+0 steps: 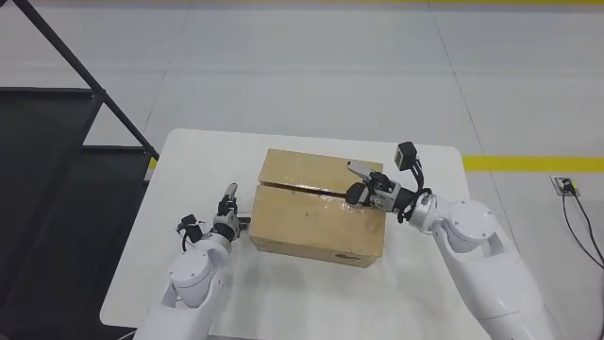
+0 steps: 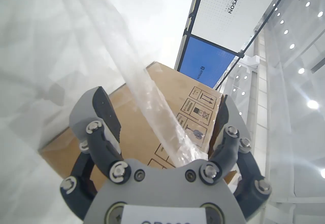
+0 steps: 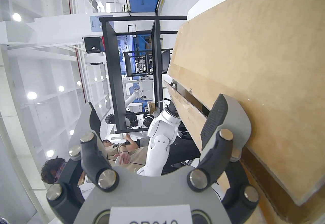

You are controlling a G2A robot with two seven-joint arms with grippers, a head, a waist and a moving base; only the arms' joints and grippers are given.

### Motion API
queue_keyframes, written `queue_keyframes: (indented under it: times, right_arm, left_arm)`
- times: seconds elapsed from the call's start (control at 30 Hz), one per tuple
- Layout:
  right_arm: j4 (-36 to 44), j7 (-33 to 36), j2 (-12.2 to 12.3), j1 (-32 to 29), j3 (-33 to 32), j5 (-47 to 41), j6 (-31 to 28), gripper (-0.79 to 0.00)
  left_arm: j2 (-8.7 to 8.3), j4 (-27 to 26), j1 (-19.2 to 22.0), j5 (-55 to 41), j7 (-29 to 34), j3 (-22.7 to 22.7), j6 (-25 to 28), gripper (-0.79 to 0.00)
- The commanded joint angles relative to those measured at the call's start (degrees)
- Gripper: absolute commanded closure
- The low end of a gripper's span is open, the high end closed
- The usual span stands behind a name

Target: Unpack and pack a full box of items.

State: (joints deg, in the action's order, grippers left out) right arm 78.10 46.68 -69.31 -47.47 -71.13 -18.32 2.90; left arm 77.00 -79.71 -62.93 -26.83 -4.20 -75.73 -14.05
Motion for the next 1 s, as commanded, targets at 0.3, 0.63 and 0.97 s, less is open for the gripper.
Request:
queue_keyframes:
  times: [0.3,0.63,0.97]
  right_arm:
    - [0.84,-0.28,0.28,-0.49,-0.41,0.28,0.33,-0.785]
    - [-0.95,-0.29,0.12,1.09,0.58,-0.38,0.63,-0.785]
    - [-2.28,-0.65,-0.09,2.18,1.63,-0.68,0.61,-0.785]
  left_arm:
    - [-0.49,-1.04,-2.27,-1.91,1.35,-5.78,4.07,-0.785]
    - [-1.65,-9.22,-8.60,-2.53,3.99,-13.49,3.87,-0.785]
    - [-2.42,-11.86,-12.15,2.27,7.23,-15.15,1.51,-0.785]
